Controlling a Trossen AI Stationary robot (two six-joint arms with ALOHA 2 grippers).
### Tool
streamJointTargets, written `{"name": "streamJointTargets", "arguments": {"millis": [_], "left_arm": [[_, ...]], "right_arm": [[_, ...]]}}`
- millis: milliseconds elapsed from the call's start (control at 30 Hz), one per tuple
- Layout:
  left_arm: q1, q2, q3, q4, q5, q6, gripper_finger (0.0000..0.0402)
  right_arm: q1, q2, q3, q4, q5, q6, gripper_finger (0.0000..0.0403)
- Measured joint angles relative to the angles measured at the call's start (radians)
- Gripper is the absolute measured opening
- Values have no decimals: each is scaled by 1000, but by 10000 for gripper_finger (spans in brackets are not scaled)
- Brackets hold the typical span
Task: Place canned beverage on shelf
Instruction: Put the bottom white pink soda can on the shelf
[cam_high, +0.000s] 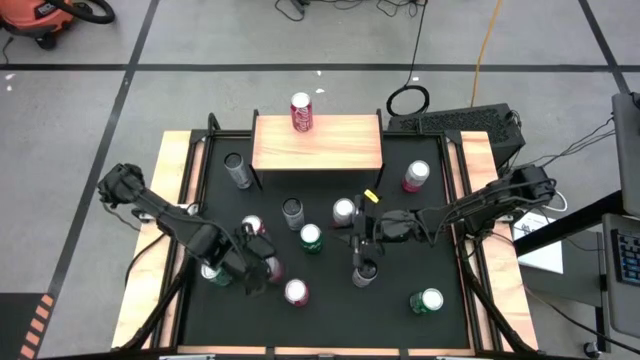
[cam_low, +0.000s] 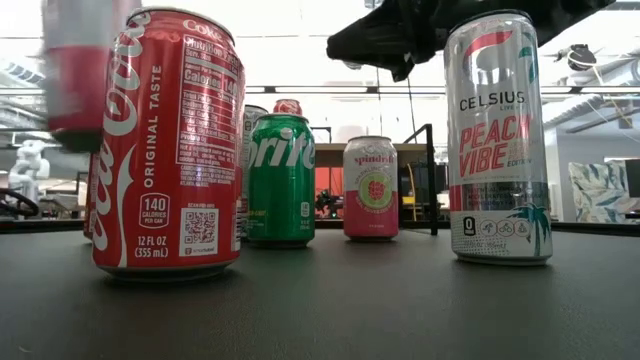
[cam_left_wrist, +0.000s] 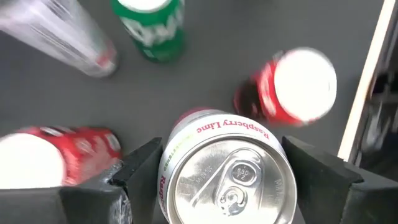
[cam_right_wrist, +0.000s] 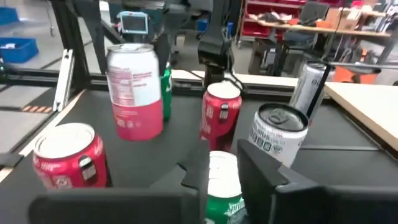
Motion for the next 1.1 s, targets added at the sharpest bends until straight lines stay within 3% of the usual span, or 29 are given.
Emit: {"name": "streamJointTargets", "arguments": {"millis": [267, 367, 467, 600, 767, 1100], "left_arm": [[99, 0, 151, -27, -97, 28, 281], [137, 0, 186, -28, -131, 38, 281], [172, 0, 204, -15, -150, 62, 281], [225, 0, 205, 1, -154, 61, 281], [264, 0, 205, 7, -169, 77, 281], [268, 0, 204, 96, -216, 122, 281]], "right_arm": [[28, 12, 1, 102, 21, -85, 189], [47, 11, 7, 136, 102, -125, 237], [64, 15, 47, 107, 167, -179, 285], [71, 41, 131, -3, 173, -218, 336], [65, 105, 248, -124, 209, -227, 358], [43, 270, 428, -166, 357, -268, 359]]}}
